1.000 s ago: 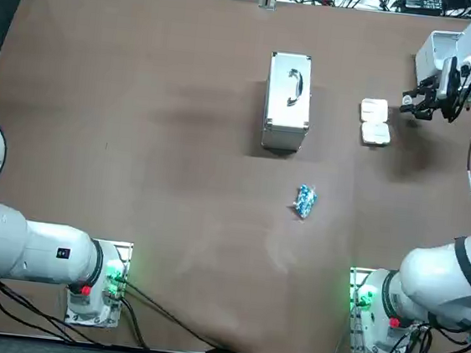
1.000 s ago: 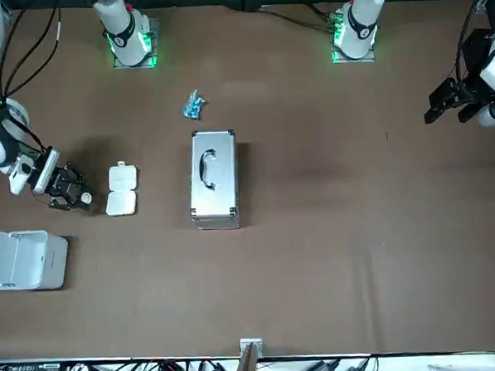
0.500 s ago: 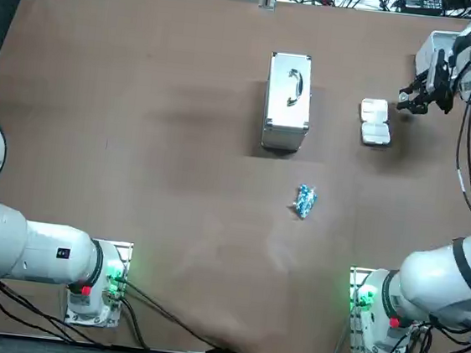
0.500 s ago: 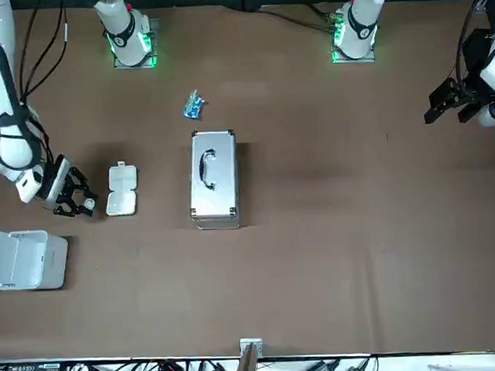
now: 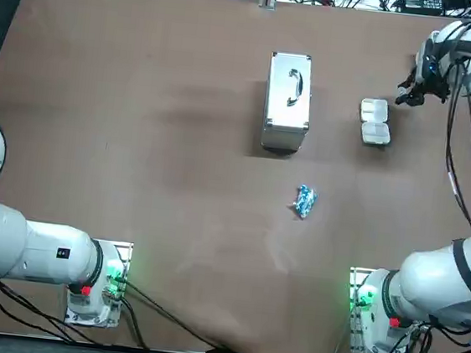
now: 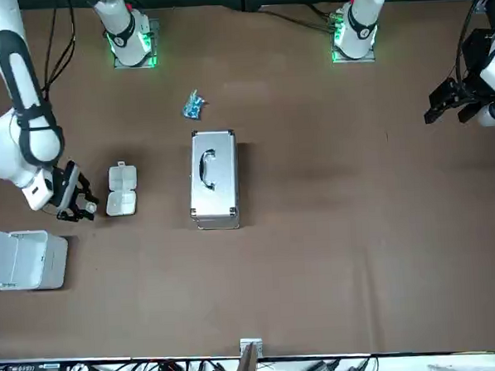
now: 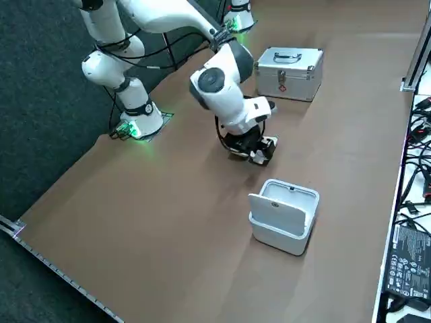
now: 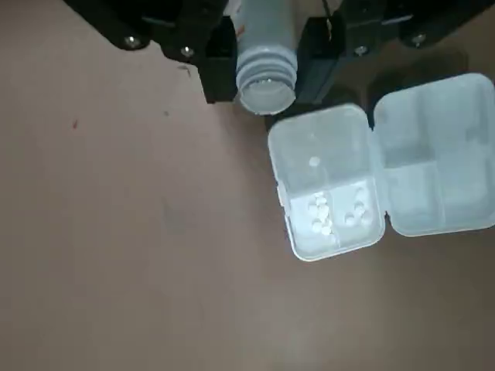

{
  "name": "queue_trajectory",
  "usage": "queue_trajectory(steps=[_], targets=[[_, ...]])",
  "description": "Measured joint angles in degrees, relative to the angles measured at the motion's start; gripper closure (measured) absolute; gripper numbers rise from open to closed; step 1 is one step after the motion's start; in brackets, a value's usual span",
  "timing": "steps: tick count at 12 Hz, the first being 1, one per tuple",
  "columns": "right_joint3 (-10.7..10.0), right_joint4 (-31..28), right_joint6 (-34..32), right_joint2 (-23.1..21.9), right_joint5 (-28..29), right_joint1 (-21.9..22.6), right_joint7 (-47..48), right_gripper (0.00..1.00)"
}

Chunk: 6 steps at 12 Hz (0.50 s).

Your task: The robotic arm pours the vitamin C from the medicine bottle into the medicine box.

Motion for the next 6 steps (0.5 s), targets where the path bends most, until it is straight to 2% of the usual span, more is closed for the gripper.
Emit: queue_trajectory(steps=[6], targets=[[3.93,0.00,1.35,-0.52,-24.30,2.41,22.67,0.57]])
